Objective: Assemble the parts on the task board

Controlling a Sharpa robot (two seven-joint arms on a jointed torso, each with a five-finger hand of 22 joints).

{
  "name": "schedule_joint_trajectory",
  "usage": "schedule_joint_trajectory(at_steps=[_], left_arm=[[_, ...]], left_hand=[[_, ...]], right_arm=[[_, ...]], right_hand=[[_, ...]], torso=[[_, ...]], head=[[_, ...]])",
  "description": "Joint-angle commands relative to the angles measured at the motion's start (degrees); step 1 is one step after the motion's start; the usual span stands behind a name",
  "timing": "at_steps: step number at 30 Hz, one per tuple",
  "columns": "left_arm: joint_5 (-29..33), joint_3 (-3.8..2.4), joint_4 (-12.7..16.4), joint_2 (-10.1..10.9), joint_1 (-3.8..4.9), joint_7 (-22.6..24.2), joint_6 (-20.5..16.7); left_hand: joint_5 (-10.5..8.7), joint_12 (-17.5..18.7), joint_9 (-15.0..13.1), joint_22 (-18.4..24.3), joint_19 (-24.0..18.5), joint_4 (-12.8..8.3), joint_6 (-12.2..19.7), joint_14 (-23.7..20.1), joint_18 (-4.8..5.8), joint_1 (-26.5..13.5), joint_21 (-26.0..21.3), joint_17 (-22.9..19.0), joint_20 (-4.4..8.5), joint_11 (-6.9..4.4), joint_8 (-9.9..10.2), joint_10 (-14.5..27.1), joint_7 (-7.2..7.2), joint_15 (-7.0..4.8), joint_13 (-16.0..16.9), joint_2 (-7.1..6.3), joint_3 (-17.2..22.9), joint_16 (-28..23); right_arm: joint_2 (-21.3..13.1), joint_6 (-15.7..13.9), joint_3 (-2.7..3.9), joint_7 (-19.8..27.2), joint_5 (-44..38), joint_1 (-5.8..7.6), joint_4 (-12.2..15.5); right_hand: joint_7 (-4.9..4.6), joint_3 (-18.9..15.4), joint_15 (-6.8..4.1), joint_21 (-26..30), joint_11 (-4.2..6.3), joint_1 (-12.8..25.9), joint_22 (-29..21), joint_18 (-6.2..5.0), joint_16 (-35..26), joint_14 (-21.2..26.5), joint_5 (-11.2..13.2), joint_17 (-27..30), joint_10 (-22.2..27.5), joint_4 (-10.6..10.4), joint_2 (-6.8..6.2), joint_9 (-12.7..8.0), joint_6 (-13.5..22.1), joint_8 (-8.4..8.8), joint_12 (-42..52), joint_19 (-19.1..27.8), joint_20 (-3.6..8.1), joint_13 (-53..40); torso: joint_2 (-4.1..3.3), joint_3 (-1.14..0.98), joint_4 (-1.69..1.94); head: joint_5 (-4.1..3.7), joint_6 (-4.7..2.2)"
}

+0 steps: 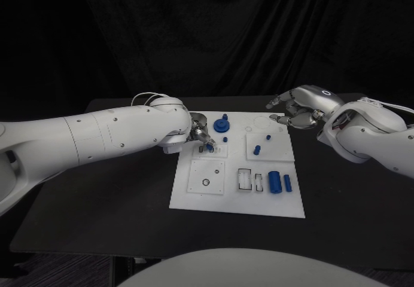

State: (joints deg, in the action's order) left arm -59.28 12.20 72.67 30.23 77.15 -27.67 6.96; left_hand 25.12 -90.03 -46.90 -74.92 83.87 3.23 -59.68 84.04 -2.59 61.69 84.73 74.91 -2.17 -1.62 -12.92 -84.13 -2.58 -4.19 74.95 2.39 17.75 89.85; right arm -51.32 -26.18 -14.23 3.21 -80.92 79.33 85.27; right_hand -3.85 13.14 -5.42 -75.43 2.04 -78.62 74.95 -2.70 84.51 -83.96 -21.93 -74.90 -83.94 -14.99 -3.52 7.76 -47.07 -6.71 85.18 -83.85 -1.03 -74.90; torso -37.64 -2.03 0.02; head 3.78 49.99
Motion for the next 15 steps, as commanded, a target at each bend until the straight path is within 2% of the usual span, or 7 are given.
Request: schedule_joint_trajectory(at_steps=[1, 15], left_arm=[[-0.18, -0.03, -0.13, -0.31, -0.24, 0.45, 0.28], [-0.18, -0.03, -0.22, -0.44, -1.14, 0.56, 0.08]], left_hand=[[0.12, 0.03, -0.10, -7.88, -0.20, -0.09, -0.27, 5.96, 0.33, -0.49, -0.31, 15.09, -0.09, -0.08, 0.15, -5.87, 0.28, -0.07, 15.05, 0.04, 0.39, 0.15], [0.02, 0.03, -0.19, -7.57, -0.48, -0.12, -0.26, 5.96, 0.23, -0.63, -0.57, 15.09, -0.09, -0.07, 0.19, -5.87, 0.27, -0.07, 15.05, 0.04, 0.71, 0.15]], right_arm=[[0.01, 0.39, 0.05, -1.06, -0.07, -0.18, -0.05], [0.04, 0.59, 0.05, -1.10, -0.07, -0.30, -0.08]], right_hand=[[-0.10, 0.27, 0.39, 0.35, -0.44, -0.01, 10.73, -0.54, -0.12, -4.16, -0.12, -6.06, -1.49, -0.01, 0.43, -0.05, -0.32, -0.03, -0.20, 0.00, -0.38, -7.19], [-0.10, 0.29, 0.39, 0.35, -0.44, -0.02, 10.73, -0.54, -0.13, -4.16, -0.12, -6.05, -1.47, 0.01, 0.44, -0.07, -0.34, -0.03, -0.21, 0.00, -0.38, -7.17]], torso=[[0.00, -0.06, 0.01], [0.02, 0.06, 0.01]], head=[[0.06, 0.01], [0.13, 0.01]])
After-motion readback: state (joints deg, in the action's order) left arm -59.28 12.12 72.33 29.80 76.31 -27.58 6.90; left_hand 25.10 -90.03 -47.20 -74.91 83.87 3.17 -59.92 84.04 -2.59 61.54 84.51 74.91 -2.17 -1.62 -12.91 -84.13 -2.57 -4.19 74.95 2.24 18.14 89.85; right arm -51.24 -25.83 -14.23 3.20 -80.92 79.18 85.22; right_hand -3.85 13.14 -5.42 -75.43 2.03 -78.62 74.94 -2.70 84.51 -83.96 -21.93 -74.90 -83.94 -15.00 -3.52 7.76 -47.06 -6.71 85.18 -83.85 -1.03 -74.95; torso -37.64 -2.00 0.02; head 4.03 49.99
